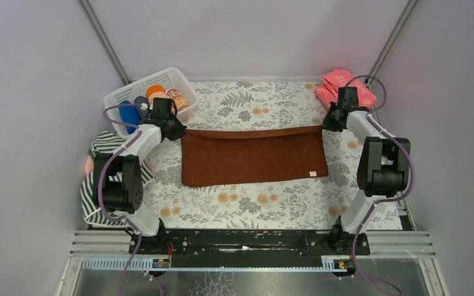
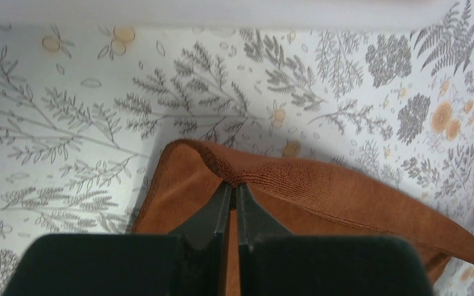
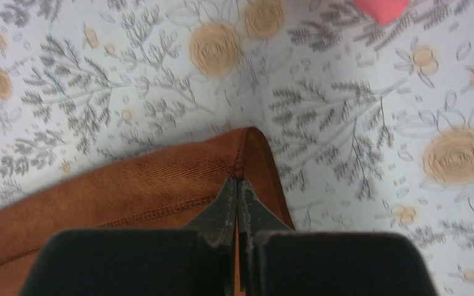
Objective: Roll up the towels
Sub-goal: Fold the towel at the center of the board.
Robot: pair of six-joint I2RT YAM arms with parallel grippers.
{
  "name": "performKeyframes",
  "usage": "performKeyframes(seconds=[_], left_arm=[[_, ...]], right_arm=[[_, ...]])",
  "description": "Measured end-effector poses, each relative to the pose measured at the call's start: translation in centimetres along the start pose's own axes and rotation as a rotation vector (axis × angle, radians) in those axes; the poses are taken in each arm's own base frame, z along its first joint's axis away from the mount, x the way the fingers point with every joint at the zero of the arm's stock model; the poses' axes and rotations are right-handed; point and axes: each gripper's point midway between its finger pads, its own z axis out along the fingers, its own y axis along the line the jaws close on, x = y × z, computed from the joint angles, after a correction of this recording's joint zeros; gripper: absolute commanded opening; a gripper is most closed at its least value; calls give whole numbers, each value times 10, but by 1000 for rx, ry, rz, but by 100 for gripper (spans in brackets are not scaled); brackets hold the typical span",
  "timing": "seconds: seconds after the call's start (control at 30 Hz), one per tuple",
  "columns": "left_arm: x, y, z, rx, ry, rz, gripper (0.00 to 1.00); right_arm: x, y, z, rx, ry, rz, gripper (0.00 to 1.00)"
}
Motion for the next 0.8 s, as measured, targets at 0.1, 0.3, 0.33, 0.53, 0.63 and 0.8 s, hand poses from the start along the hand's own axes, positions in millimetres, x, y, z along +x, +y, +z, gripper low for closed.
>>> performKeyframes(seconds=[0.1, 0.3, 0.33, 0.53, 0.63, 0.8], left_arm=[[12, 6, -8, 5, 24, -5, 0], [42, 28, -28, -14, 81, -15, 0], [47, 33, -31, -21, 91, -17, 0], [76, 55, -55, -41, 136, -31, 0], [87, 62, -62, -42, 158, -37, 0], [116, 81, -65, -68, 230, -61, 0]], right_arm=[[11, -5, -15, 13, 22, -5, 0], [34, -21, -40, 58, 53, -14, 0], [37, -23, -43, 65, 58, -15, 0], [69, -41, -58, 112, 105, -16, 0], [88, -50, -61, 133, 142, -15, 0], [116, -61, -62, 160, 199, -6, 0]])
